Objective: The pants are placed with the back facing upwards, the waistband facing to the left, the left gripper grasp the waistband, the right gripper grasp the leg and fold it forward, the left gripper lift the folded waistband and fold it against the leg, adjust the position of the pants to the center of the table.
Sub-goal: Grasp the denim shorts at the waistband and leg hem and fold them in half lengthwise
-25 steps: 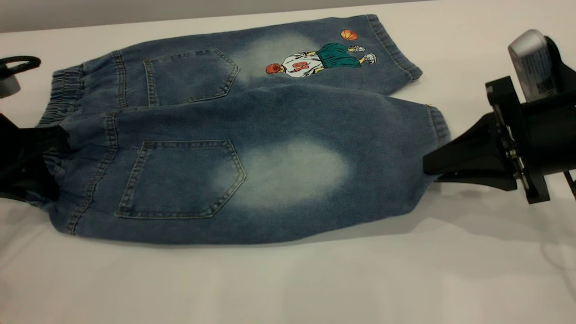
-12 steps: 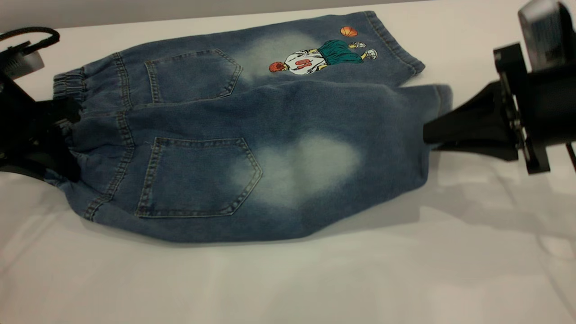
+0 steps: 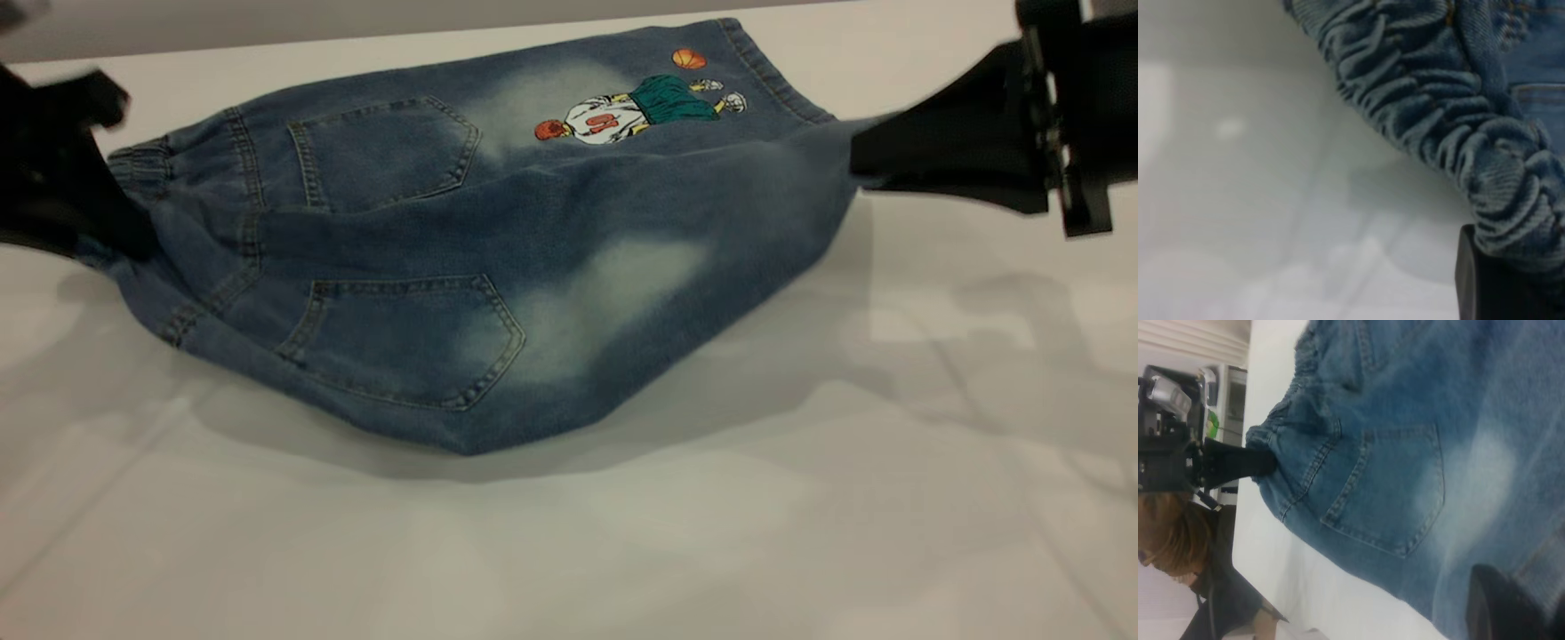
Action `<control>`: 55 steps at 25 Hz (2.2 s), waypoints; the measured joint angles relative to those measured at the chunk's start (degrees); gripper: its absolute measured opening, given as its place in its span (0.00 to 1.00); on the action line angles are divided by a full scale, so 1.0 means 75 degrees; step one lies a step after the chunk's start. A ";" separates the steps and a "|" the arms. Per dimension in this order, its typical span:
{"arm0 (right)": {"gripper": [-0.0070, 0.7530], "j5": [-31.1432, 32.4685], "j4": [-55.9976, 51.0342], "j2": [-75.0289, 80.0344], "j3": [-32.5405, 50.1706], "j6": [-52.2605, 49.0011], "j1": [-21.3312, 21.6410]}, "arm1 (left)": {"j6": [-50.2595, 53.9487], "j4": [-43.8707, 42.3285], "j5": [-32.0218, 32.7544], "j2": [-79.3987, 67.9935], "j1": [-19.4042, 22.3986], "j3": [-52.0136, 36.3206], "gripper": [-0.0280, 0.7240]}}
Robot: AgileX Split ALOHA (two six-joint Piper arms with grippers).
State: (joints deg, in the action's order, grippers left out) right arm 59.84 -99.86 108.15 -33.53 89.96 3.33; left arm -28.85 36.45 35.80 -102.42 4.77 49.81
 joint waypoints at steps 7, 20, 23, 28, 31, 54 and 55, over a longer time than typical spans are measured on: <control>0.03 -0.0700 0.0000 -0.0998 0.0601 0.0000 0.0000 | 0.0083 -0.0011 0.0141 0.0728 -0.0343 -0.0222 0.23; 0.03 -0.0830 -0.0007 -0.2394 0.1624 0.0000 0.0000 | 0.0529 -0.0112 -0.0046 0.2575 -0.0601 -0.1594 0.23; 0.03 -0.0829 0.0003 -0.2568 0.1705 0.0000 0.0000 | 0.0805 -0.0322 -0.0038 0.3197 -0.0601 -0.1992 0.23; 0.03 -0.0767 0.0019 -0.2859 0.1831 0.0000 0.0000 | 0.1554 -0.0856 -0.0004 0.4112 -0.0601 -0.2540 0.23; 0.03 -0.0824 0.0020 -0.2927 0.1766 0.0000 0.0000 | 0.2022 -0.1248 -0.0227 0.4361 -0.0585 -0.2583 0.23; 0.03 -0.1745 0.0782 -0.1407 -0.0536 -0.0399 0.0000 | 0.2553 -0.0790 -0.1012 0.4088 -0.0585 -0.2498 0.23; 0.03 -0.1745 0.0774 -0.1281 -0.0652 -0.0399 0.0000 | 0.2553 -0.0805 -0.1012 0.3966 -0.0585 -0.2446 0.23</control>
State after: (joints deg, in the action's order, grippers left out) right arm 46.76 -94.05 98.54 -38.42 86.97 3.33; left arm -9.70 30.41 28.21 -72.68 0.38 31.47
